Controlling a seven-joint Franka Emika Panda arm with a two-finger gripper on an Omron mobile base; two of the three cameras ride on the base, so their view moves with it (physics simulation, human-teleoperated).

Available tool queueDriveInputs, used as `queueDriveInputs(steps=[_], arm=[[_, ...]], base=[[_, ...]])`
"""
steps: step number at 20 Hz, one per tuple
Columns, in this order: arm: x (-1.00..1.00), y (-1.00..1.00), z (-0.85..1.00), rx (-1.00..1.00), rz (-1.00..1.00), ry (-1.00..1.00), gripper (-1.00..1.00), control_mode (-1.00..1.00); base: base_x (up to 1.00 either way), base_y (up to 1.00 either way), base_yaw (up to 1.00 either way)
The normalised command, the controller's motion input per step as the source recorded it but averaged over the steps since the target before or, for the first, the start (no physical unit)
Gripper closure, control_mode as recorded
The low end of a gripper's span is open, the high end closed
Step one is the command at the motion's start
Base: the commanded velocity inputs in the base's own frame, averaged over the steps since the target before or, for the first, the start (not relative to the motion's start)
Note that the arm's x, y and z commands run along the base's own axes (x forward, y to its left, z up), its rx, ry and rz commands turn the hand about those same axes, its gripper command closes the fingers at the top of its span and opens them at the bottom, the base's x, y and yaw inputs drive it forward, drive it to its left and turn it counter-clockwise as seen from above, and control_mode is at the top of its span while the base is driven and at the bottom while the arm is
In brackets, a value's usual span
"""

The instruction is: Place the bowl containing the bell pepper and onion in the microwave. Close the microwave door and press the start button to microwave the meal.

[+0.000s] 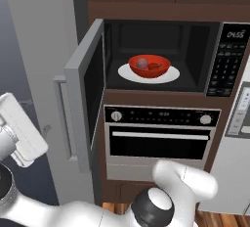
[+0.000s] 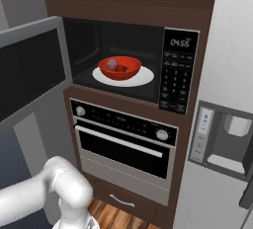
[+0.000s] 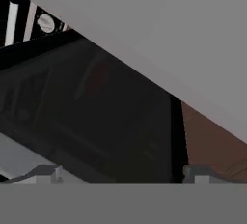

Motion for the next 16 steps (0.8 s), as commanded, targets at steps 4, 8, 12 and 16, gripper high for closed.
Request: queueDriveInputs(steps=[4,8,12,16], arm=[[0.63,-0.07,-0.21,0.03,-0.14,0.0,-1.0,-1.0],[0.57,-0.35,-0.11,0.08,-0.18,0.0,-1.0,-1.0],[0.06,-0.85,-0.04,0.13,-0.18,-0.01,-1.0,-1.0],[-0.54,-1.0,0.0,0.17,-0.2,-0.05,-1.0,-1.0]], base=[[0.0,0.0,0.0],[0.0,0.0,0.0],[0.0,0.0,0.0],[0.0,0.0,0.0]])
